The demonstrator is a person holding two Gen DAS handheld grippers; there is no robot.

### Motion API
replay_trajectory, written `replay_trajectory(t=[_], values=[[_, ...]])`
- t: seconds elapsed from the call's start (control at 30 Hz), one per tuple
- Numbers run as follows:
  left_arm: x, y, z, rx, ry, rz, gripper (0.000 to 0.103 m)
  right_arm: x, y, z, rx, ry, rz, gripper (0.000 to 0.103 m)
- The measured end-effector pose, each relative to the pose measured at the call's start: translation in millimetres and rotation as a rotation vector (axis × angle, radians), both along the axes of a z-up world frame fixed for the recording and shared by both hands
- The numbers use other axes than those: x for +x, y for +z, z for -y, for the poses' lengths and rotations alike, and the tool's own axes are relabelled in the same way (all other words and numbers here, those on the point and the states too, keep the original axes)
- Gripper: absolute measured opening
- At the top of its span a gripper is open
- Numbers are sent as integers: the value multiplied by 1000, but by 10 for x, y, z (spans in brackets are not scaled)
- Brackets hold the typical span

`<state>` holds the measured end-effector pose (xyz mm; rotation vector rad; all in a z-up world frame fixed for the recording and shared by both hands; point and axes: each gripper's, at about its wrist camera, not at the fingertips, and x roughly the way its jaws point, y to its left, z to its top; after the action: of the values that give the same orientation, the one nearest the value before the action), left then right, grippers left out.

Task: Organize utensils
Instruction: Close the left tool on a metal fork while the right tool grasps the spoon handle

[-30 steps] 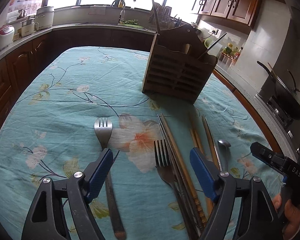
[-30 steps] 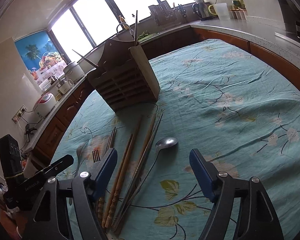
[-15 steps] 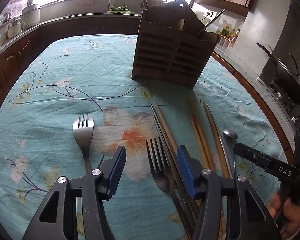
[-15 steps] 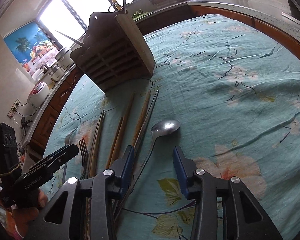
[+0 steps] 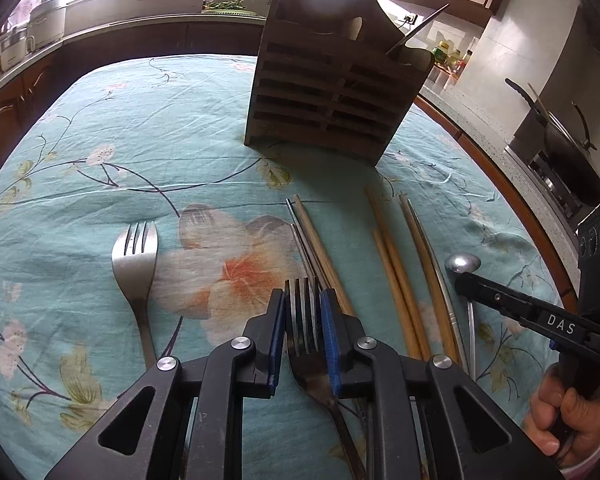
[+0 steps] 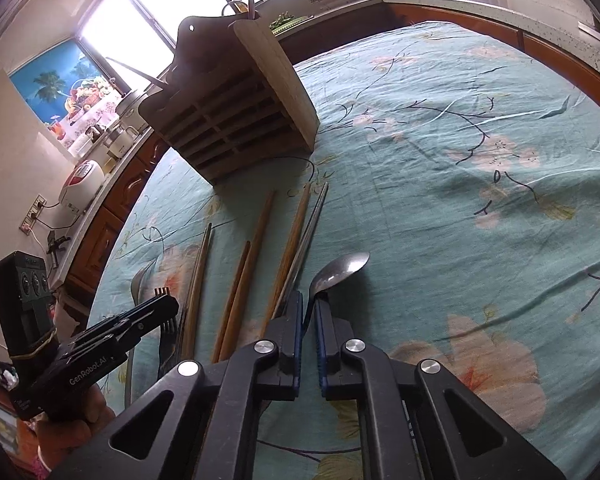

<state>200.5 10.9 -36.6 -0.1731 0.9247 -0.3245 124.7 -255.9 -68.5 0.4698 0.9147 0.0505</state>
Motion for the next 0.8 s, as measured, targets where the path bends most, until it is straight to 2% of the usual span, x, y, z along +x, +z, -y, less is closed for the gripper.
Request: replay_trajectory(t=[0.27,0.3,0.33,0.8], values=[[-247,284,-146,-42,5,72,13,-121,250,-58,-25,18,78,3],[-301,333,-170,-48,2,85,5,-142,297,-73,-35,20,94,3],[-347,380,-187,-52,-2,89,2,-169,346,-80,-42,21,109,3],[-867,828,-411,-80,0,222,1,-449,861,-136,-121,14,265,2]])
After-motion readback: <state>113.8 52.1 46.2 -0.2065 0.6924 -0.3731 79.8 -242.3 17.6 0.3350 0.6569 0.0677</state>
